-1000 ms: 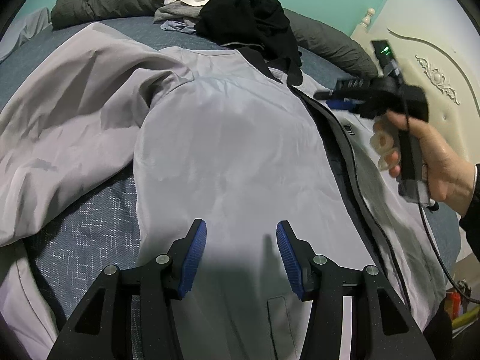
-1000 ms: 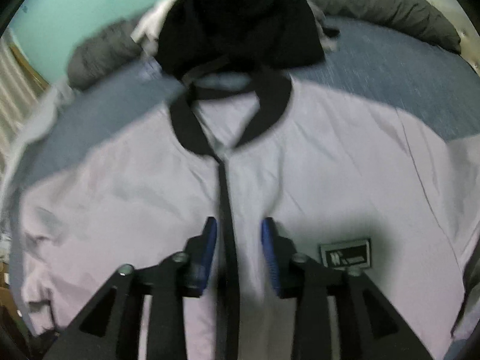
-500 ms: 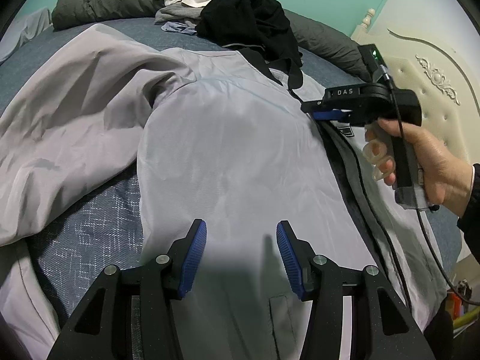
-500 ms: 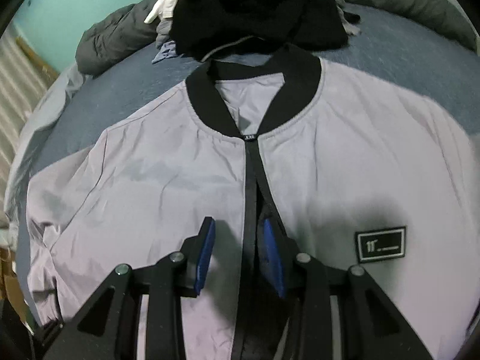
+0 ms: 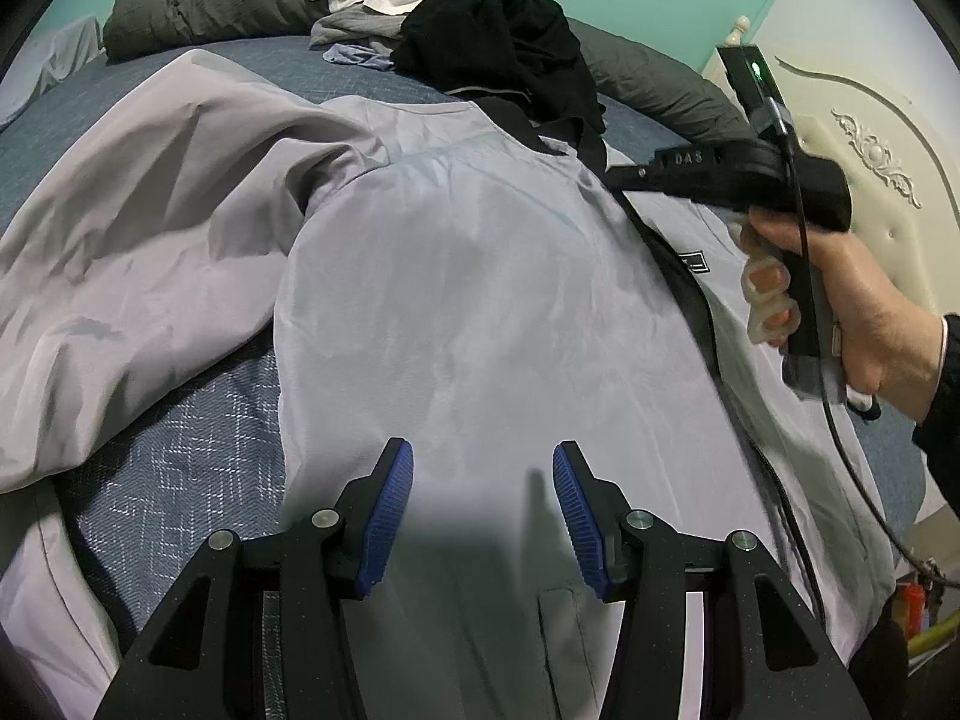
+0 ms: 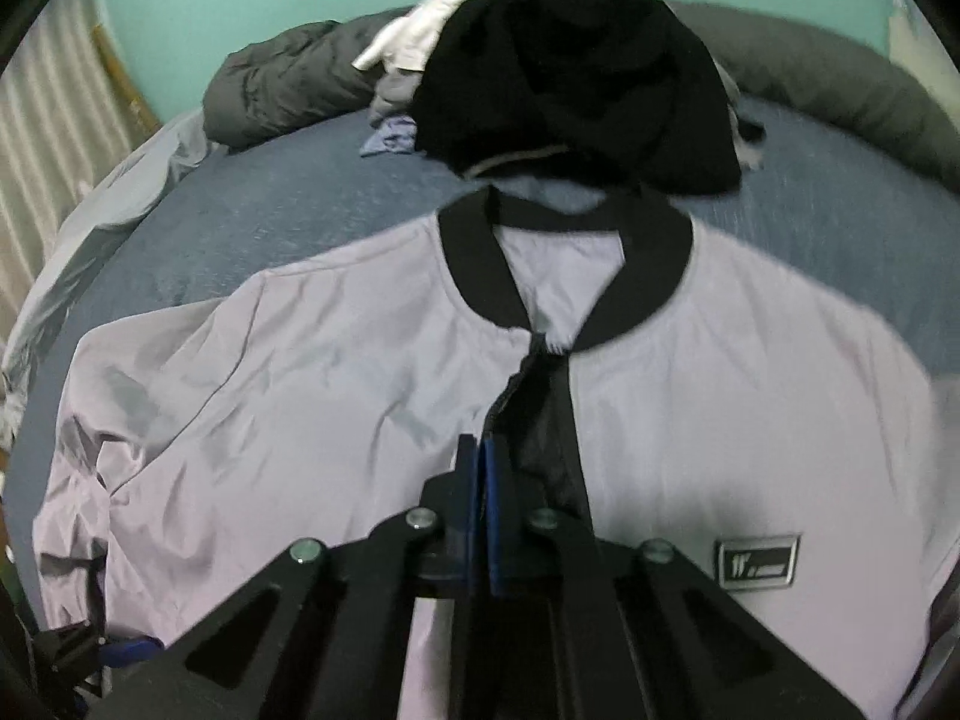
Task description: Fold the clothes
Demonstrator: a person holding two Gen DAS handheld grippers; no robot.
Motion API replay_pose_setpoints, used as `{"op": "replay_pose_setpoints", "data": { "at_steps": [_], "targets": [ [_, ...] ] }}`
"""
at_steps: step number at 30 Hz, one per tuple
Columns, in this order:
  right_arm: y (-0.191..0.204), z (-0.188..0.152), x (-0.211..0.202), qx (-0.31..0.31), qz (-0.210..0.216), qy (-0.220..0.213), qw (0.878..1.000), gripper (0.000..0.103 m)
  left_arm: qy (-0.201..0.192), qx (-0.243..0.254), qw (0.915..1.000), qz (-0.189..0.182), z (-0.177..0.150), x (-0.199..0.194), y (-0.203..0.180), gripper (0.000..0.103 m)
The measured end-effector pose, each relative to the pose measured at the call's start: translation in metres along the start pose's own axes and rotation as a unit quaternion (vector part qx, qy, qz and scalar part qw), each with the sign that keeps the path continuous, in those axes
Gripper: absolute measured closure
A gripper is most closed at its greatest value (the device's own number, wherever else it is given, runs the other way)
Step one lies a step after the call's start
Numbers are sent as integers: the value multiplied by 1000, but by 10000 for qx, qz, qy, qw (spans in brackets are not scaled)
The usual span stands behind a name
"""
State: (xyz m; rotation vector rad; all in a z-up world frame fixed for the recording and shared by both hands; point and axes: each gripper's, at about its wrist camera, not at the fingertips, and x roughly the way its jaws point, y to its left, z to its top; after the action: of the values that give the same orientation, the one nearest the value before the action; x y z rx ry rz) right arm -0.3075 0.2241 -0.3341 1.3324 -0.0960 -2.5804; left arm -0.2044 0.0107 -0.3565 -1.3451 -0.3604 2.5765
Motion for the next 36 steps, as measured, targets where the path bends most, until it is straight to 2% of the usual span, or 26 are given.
{"op": "replay_pose_setpoints", "data": {
  "at_steps": [4, 9, 12, 16, 19, 24, 31, 36],
  "targets": [
    [0, 8, 3, -66, -388, -61, 9992, 101, 1, -5, 10000, 6, 2, 2, -1, 50],
    [-15, 12, 24, 98, -687, 283, 9972, 101, 59, -49, 10000, 13, 2, 9, -2, 50],
    [-21, 10, 34, 248, -449, 621, 9968, 101, 145, -94, 9998, 24, 3, 15, -1, 50],
    [-39, 17, 4, 568, -452, 110, 9973, 100, 169, -111, 9998, 0, 4, 16, 0, 50],
    [-48, 11, -11, 572, -405, 245, 9972, 94, 176, -93, 9998, 4, 4, 16, -1, 50],
    [-53, -20, -28, 409, -303, 580, 9970, 94, 167, -82, 9998, -1, 3, 15, -1, 50],
    [-39, -68, -6, 453, -107, 1123, 9926, 94, 163, -92, 9998, 6, 3, 16, -1, 50],
    [-29, -64, 11, 325, -302, 1085, 9931, 94, 167, -97, 9998, 0, 4, 15, -1, 50]
  ]
}}
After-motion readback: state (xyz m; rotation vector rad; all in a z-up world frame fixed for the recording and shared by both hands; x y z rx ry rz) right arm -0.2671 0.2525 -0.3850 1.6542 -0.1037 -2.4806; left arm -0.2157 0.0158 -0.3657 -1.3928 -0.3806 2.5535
